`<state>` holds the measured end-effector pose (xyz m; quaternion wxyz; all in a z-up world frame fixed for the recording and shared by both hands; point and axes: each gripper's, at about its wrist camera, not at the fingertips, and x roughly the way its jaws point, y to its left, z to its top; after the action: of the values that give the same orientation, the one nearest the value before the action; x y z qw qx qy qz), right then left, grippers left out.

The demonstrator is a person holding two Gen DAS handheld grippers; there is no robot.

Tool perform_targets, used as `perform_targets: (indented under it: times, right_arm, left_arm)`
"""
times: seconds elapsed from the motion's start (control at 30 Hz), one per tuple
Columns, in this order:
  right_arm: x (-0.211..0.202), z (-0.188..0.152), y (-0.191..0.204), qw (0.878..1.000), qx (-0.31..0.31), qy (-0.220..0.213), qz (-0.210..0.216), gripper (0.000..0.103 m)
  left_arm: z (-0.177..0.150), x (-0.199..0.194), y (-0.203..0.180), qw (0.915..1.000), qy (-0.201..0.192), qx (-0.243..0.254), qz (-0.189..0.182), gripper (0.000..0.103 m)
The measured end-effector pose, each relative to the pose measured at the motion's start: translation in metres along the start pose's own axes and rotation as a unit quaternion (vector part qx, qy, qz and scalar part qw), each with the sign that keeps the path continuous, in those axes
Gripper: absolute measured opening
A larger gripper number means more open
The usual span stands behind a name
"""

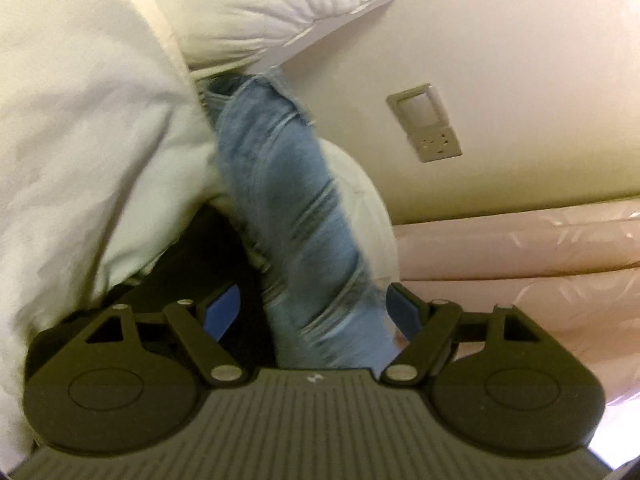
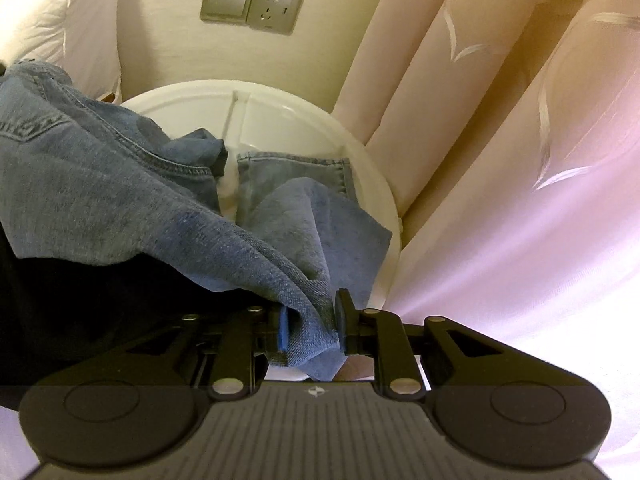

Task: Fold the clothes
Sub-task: 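Grasp the jeans with the right gripper while the left gripper grasps another part, then lift the jeans off the bin with both grippers and carry toward the bed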

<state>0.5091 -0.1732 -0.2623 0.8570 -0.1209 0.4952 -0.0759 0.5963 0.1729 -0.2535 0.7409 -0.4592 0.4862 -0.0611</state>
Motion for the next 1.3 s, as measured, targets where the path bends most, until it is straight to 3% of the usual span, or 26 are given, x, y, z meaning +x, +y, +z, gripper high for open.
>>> perform_targets:
  times: [0.1,0.2,0.27,0.47,0.6,0.8,0.93,1.03,1.17,1.3]
  right_arm:
    - [0.001,-0.001,0.0,1.0,-0.001,0.0,0.003,0.02]
    - [0.0,-0.002,-0.001,1.0,-0.004,0.001,0.006,0.021]
    - [0.001,-0.001,-0.001,1.0,-0.007,0.003,0.008,0.023]
    - [-0.002,0.005,-0.002,1.0,-0.013,-0.006,0.014,0.023]
    - [-0.015,0.011,-0.006,0.999,-0.01,-0.034,0.02,0.016]
    - [-0.068,0.04,-0.037,0.989,0.035,-0.144,0.03,0.009]
    - [-0.113,0.069,-0.069,0.969,0.072,-0.234,0.045,0.008]
    - [-0.156,0.086,-0.093,0.945,0.094,-0.305,0.068,0.008]
    - [-0.227,0.099,-0.118,0.899,0.095,-0.413,0.106,0.008]
    - [-0.291,0.117,-0.133,0.846,0.081,-0.502,0.16,0.008]
  left_arm:
    - [0.002,0.01,-0.009,0.9998,0.004,0.01,0.015,0.079]
    - [0.003,0.033,-0.007,0.9984,0.024,0.018,0.048,0.073]
    - [0.005,0.044,-0.007,0.9977,0.034,0.024,0.054,0.045]
    - [0.009,0.066,-0.023,0.9899,0.053,0.08,0.104,0.018]
    - [0.002,0.059,-0.045,0.9828,0.039,0.134,0.121,0.012]
    - [-0.003,0.03,-0.09,0.9755,-0.002,0.191,0.109,0.01]
    - [-0.006,-0.006,-0.145,0.9616,-0.059,0.252,0.092,0.011]
    - [-0.011,-0.049,-0.187,0.9506,-0.117,0.278,0.071,0.011]
    - [-0.033,-0.121,-0.231,0.9338,-0.195,0.298,0.039,0.01]
    - [-0.061,-0.2,-0.261,0.905,-0.289,0.311,0.032,0.011]
